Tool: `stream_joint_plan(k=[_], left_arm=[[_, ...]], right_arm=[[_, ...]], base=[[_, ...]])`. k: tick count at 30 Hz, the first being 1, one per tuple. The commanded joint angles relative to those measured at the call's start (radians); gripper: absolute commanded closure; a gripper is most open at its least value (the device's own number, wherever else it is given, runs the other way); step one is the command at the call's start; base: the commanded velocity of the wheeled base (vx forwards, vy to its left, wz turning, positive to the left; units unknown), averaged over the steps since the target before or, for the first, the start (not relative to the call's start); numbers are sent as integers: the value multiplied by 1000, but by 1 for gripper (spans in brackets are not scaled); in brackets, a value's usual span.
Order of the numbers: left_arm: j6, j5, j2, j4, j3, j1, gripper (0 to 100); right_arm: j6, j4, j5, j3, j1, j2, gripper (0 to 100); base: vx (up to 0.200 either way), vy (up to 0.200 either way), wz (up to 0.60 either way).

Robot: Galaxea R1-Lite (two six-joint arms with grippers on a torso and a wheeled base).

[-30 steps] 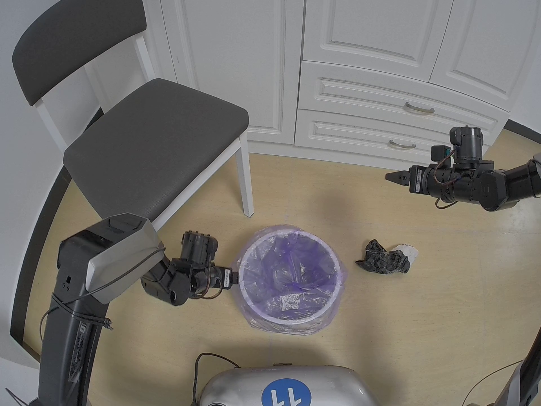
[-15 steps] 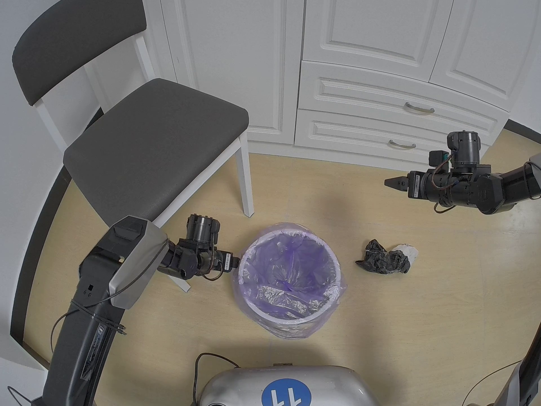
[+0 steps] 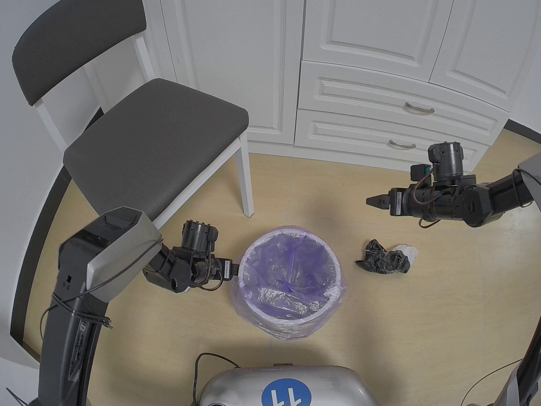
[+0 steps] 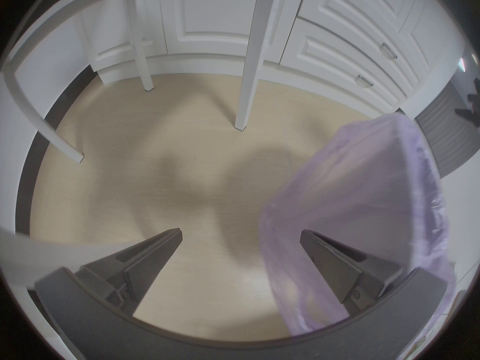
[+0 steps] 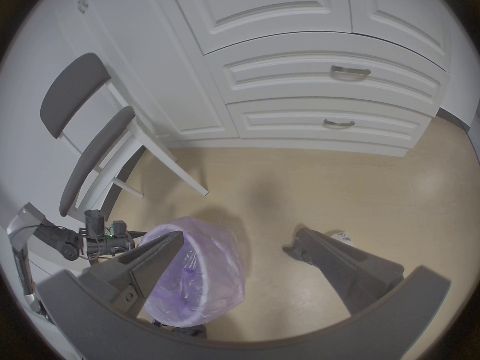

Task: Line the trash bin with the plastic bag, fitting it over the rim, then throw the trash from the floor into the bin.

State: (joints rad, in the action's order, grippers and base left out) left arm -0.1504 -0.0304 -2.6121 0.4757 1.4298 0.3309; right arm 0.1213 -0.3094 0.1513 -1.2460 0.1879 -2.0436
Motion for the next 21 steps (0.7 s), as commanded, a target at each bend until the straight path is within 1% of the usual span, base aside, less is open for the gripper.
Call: stream_joint_plan(k=[1, 4, 6, 7, 8, 10, 11, 12, 13, 17, 18, 19, 21], left_arm=[[-130, 7, 285, 185, -308, 62, 0], [-133, 10, 326, 205, -404, 63, 0], [-132, 10, 343, 207, -439, 59, 0], [-130, 12, 356, 208, -468, 54, 0], [-130, 12, 362, 219, -500, 45, 0], [-130, 12, 360, 265, -543, 27, 0], [-130, 14, 360, 294, -563, 22, 0], [-130, 14, 359, 304, -571, 20, 0], [-130, 23, 354, 369, -606, 16, 0], [-133, 76, 346, 486, -672, 17, 0], [-133, 78, 346, 494, -675, 19, 0], [-135, 81, 348, 534, -695, 25, 0], [-133, 83, 353, 578, -727, 36, 0]], right_arm=[[47, 1, -116, 17, 200, -30, 0], [28, 53, -139, -32, 294, -67, 0], [5, 85, -151, -44, 315, -78, 0], [-28, 121, -171, -58, 335, -90, 0], [-72, 147, -210, -79, 361, -125, 0], [-120, 151, -271, -115, 392, -175, 0], [-140, 156, -295, -133, 404, -198, 0], [-147, 157, -303, -141, 406, -207, 0], [-195, 161, -335, -179, 418, -254, 0], [-285, 161, -395, -248, 441, -342, 0], [-293, 161, -400, -253, 447, -346, 0], [-327, 154, -434, -276, 463, -379, 0], [-373, 148, -473, -308, 476, -414, 0]], base=[[0, 0, 0], [0, 0, 0], [0, 0, 0], [0, 0, 0], [0, 0, 0], [0, 0, 0], [0, 0, 0], [0, 0, 0], [0, 0, 0], [0, 0, 0], [0, 0, 0], [0, 0, 0], [0, 0, 0]])
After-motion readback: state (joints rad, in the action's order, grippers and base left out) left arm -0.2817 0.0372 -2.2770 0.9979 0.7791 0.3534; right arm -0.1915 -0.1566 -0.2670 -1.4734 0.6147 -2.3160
